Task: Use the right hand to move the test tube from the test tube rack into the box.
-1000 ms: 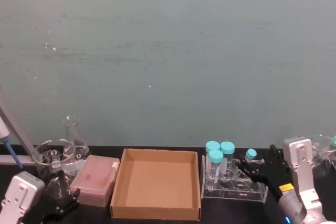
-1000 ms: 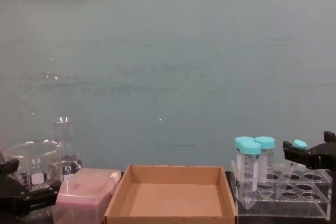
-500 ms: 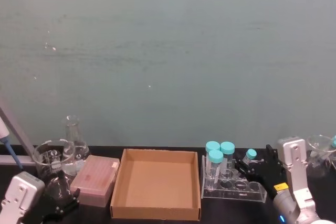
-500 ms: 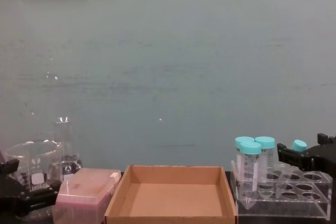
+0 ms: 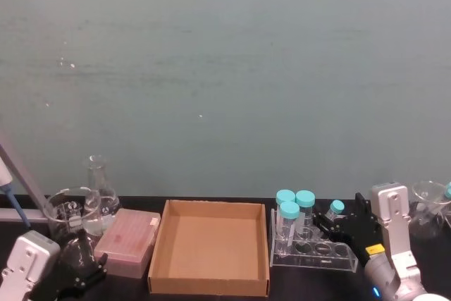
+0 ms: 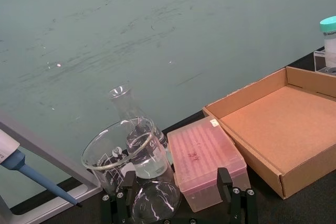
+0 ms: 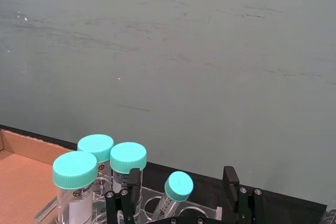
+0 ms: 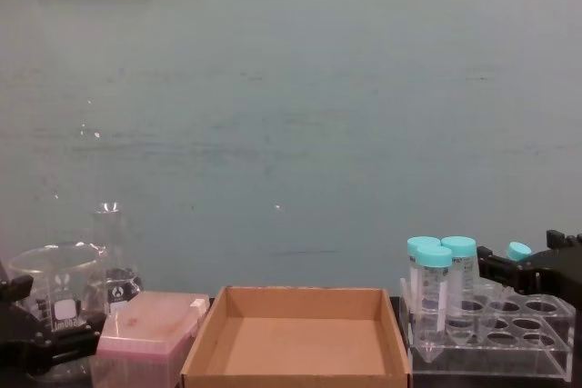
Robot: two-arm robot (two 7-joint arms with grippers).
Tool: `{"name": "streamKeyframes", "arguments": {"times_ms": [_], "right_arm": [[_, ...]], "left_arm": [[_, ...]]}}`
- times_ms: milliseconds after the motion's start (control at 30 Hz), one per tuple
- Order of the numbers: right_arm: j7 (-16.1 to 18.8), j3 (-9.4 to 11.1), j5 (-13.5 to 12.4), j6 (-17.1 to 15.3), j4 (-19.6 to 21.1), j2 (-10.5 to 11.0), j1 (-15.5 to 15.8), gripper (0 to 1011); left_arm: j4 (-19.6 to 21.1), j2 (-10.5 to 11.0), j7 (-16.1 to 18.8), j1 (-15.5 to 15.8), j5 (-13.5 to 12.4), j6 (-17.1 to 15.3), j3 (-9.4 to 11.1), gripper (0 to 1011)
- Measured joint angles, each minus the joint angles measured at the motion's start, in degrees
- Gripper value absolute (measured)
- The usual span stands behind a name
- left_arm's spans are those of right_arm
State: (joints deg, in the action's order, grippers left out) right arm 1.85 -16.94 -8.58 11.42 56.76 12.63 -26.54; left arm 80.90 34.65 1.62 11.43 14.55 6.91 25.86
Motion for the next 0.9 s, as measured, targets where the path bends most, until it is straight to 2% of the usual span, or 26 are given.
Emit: {"name": "streamKeyframes", "arguments": {"times_ms": [600, 900], "right_arm": [[0.9, 2.0, 1.9, 0.3, -1.2, -1.2, -0.5, 1000], [1.0, 2.0, 1.9, 0.4, -1.3, -1.2, -0.5, 1000]], "left_arm": [[0.0, 0.0, 0.0, 0.0, 0.0, 0.0, 0.0, 1000], [0.0, 0.0, 0.0, 0.0, 0.0, 0.0, 0.0, 1000]]}}
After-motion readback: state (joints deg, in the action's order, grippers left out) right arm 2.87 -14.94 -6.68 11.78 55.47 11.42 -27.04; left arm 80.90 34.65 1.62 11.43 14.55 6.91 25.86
